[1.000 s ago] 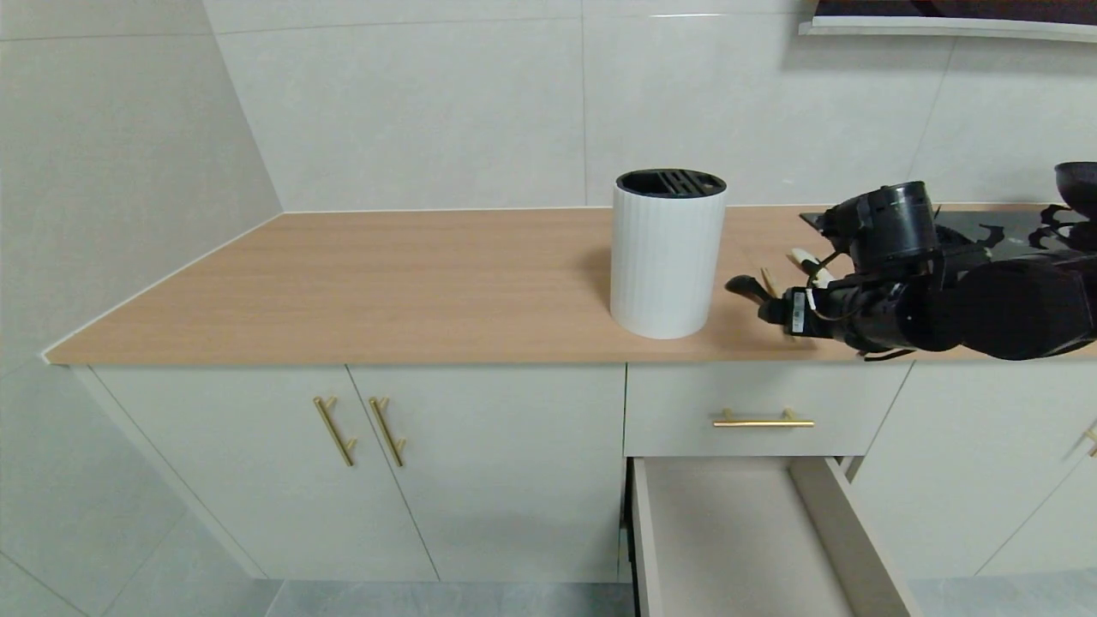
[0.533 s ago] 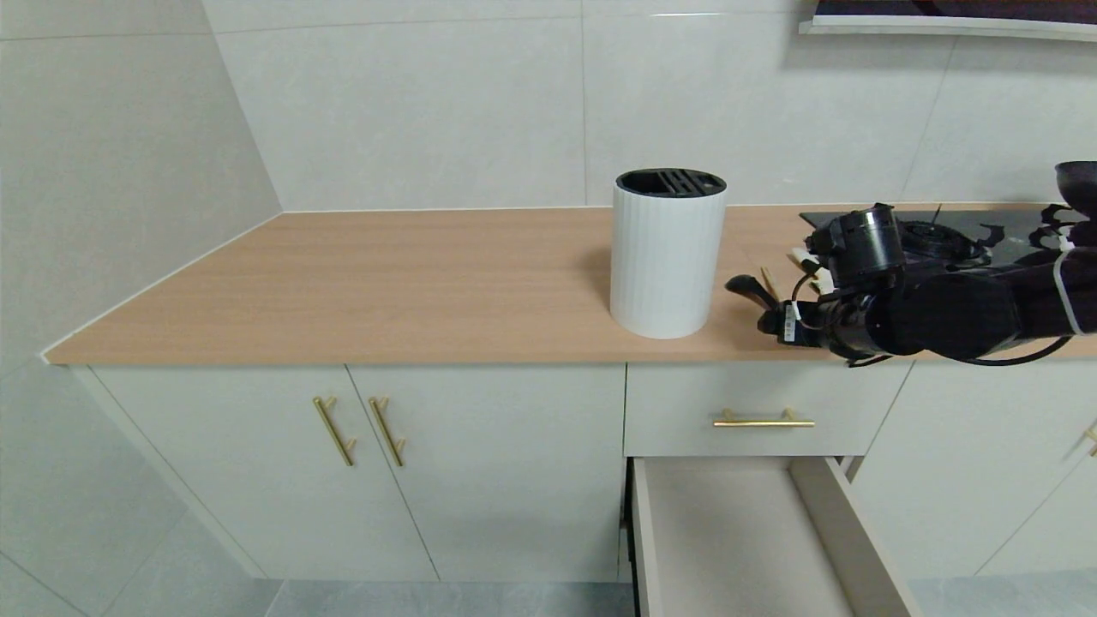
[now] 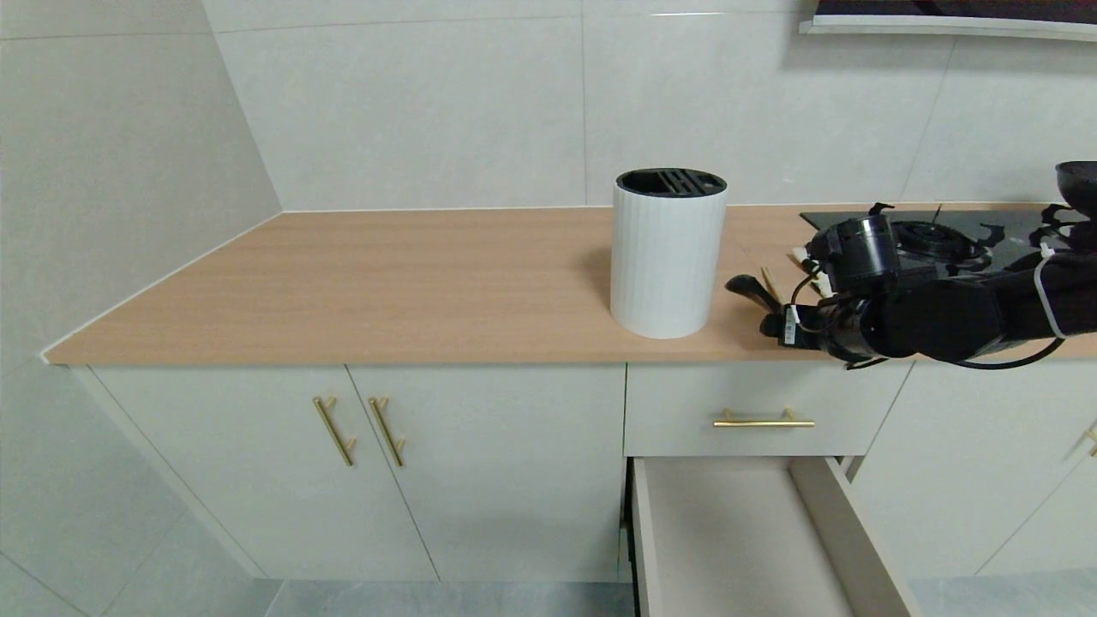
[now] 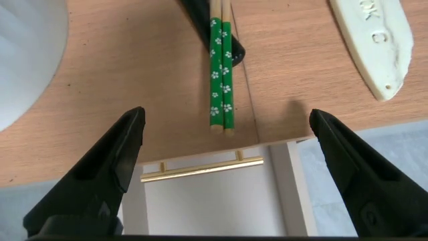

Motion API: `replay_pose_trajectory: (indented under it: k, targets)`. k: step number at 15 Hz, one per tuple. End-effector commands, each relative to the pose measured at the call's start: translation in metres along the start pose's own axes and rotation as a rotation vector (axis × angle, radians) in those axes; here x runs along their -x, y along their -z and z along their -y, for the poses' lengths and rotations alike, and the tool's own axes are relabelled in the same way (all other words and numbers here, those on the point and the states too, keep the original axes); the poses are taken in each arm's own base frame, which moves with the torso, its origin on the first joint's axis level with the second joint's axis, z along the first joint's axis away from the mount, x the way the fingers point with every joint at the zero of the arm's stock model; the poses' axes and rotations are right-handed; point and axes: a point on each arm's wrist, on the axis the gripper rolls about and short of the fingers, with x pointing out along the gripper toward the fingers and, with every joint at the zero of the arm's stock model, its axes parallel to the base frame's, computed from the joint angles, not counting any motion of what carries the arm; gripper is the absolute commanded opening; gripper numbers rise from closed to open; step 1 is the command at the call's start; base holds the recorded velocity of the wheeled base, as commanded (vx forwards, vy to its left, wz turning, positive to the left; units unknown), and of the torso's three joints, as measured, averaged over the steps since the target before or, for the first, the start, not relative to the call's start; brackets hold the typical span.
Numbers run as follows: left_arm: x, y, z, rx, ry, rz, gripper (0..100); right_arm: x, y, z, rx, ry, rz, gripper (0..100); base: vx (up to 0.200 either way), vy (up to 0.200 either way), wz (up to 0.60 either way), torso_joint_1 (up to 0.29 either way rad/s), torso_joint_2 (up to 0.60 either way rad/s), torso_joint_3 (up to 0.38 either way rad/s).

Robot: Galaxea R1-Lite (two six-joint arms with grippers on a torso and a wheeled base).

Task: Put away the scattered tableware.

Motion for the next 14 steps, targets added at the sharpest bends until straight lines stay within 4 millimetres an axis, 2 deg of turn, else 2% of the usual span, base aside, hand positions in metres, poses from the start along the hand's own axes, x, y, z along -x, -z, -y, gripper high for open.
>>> replay_pose_trajectory:
  k: [1,3,4,14]
  targets:
    - [0.0000,0.0000,0.0000,0.000,-0.001,0.000,100,-0.0005,0.0004,-0.0002,0.000,0.000,-0.001,100,0.000,0.000,0.00,0.000,0.00,0.000]
    - [0.0000,0.0000,0.0000,0.000,-0.001,0.000,100,-0.0032,0.0017,-0.0003,0.001,0.002,-0.005,100,0.000,0.000,0.00,0.000,0.00,0.000]
    - [0.0000,0.0000,0.0000,0.000,-0.001,0.000,100,-0.0054,0.0012,0.0028,-0.003,0.011,-0.007,0,0.000,0.000,0.00,0.000,0.00,0.000]
    - [0.0000,0.0000,0.0000,0.000,-0.001,0.000,100,0.0016,-0.0035,0.0043,-0.011,0.006,0.009,0,0.000,0.000,0.00,0.000,0.00,0.000]
